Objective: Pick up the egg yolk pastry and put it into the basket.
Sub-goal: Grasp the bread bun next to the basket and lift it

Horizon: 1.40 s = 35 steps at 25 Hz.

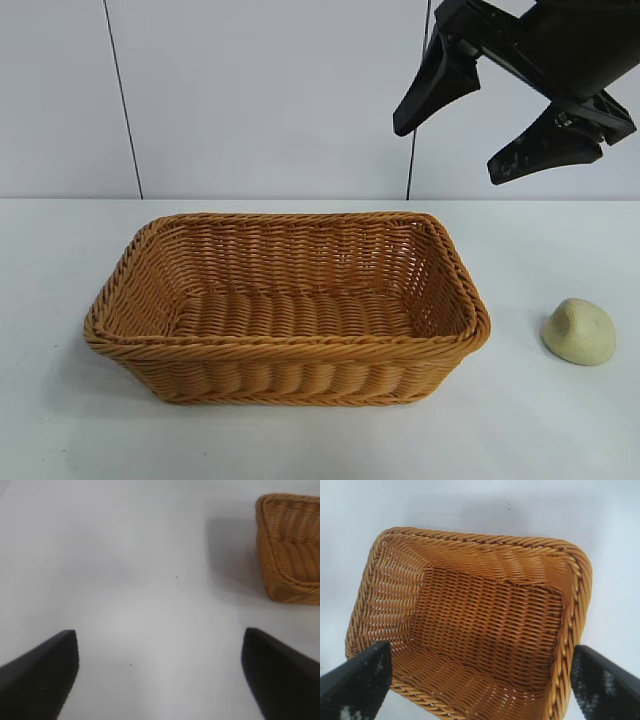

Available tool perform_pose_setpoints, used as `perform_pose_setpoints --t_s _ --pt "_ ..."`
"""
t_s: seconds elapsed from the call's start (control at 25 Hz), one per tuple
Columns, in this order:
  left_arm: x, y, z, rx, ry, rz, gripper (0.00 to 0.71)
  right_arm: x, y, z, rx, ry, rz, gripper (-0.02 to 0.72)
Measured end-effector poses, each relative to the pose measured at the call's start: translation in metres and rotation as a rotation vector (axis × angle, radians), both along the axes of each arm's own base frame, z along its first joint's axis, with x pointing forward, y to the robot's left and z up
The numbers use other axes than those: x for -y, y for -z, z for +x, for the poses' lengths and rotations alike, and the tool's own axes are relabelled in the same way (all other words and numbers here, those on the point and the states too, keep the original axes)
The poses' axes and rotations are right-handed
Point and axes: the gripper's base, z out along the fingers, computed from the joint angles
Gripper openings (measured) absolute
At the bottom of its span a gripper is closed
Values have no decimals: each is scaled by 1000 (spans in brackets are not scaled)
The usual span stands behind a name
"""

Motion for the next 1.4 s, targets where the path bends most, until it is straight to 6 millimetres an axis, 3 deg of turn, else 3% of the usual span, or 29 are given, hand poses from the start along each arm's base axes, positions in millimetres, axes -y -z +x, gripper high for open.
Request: perform_pose_setpoints --t_s 0.32,0.52,0.68,1.0,1.4 --pt "1 1 -5 30 7 -11 640 6 -11 2 -20 -28 -121 691" --pt "1 1 -5 30 7 -11 640 26 -22 7 -42 43 -331 691" --pt "1 1 -5 30 7 -11 640 52 -17 11 -99 121 -398 691" --pt "1 1 -5 30 7 -11 640 86 22 31 -230 185 -432 691" --pt "1 1 -5 30 7 -11 640 86 101 56 -380 155 -450 691"
